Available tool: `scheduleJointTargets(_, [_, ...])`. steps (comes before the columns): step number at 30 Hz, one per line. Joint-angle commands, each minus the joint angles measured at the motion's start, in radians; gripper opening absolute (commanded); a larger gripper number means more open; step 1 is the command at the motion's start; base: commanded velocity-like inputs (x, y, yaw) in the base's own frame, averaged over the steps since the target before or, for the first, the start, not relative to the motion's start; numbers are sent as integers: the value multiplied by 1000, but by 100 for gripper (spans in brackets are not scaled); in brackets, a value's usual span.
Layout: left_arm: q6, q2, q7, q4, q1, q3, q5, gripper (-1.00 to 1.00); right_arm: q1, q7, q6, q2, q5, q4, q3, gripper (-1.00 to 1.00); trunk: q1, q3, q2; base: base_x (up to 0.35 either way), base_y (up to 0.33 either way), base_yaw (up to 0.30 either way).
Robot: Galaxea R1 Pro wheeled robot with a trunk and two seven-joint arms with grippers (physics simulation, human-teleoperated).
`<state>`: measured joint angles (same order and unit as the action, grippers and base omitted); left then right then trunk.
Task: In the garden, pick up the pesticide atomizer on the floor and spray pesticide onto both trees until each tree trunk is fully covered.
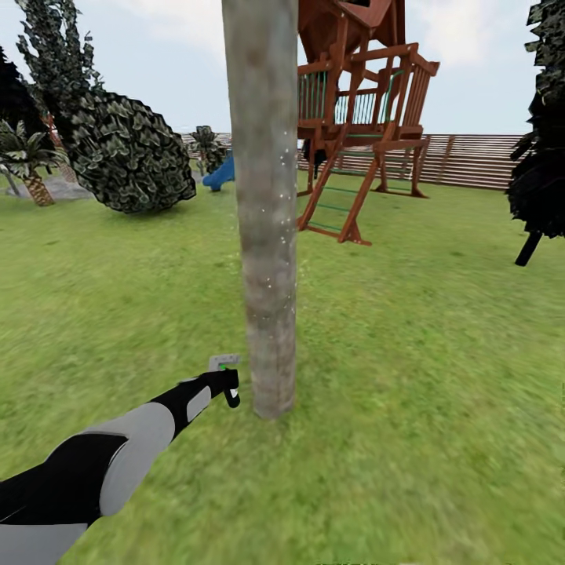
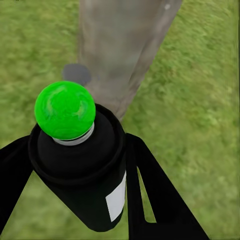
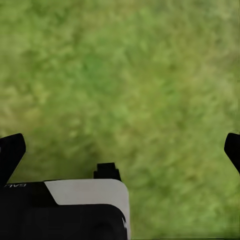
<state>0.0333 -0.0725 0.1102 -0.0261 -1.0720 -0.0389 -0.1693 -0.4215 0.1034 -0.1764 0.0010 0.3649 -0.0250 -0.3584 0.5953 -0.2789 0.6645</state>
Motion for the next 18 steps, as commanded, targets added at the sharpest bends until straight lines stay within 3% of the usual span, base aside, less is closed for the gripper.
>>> scheduleJointTargets(1, [4,0,3,-1,0,-4,-10,-100,-1,1,-5,1,8,-3,-8,100,0,-1,1,0,350,-270])
scheduleJointTargets(5, [3,0,3,-1,0,-4,-10,-100,-1,1,-5,1,8,-3,-9,100,0,-1,1,0,288,-288])
scheduleJointTargets(12, [2,-1,3,-1,0,-4,-10,-100,-1,1,-5,1,8,-3,-8,100,0,-1,1,0,45,-284])
scheduleJointTargets(18, [2,-1,3,-2,0,-4,-10,-100,-1,1,-5,1,8,-3,-8,100,0,-1,1,0,284,-60])
